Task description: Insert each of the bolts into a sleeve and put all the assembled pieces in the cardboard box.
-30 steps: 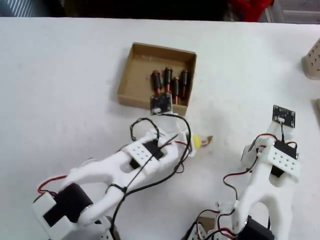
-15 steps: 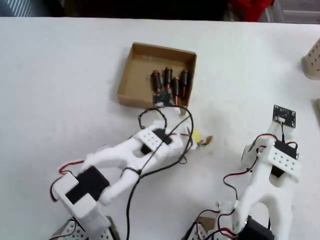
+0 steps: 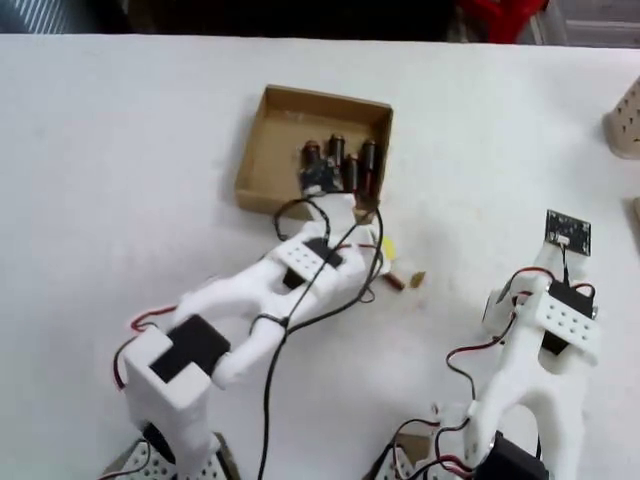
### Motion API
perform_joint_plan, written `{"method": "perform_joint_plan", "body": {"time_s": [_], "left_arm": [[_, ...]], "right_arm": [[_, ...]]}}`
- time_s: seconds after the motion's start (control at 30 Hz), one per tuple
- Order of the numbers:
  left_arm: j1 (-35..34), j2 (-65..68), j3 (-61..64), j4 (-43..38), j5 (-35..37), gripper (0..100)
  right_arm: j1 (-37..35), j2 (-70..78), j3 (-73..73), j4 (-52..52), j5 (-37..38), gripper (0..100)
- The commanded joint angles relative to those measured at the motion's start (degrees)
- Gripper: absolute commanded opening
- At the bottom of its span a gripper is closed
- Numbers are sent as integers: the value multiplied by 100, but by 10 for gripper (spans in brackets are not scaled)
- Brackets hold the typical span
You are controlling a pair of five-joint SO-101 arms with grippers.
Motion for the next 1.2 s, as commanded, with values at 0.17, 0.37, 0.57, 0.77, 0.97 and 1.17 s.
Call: {"method": "perform_joint_plan", "body": {"time_s": [0.17, 0.37, 0.57, 0.77, 0.97, 1.17], "left_arm": [[40, 101, -519, 325, 0, 109], [22, 101, -510, 334, -229, 49], [13, 92, -510, 695, -273, 23], [-242, -66, -510, 1187, -475, 23], [-321, -602, -176, 1591, -1512, 23], [-743, -1200, 334, 1626, -2708, 23]], "right_arm": [[-84, -4, -18, -57, 62, 17], [-84, -4, -18, -57, 62, 17], [-84, -4, -18, -57, 62, 17], [-92, -4, 35, -84, 62, 17], [-92, -4, 35, -84, 62, 17], [-215, -4, 53, -84, 18, 17]]}}
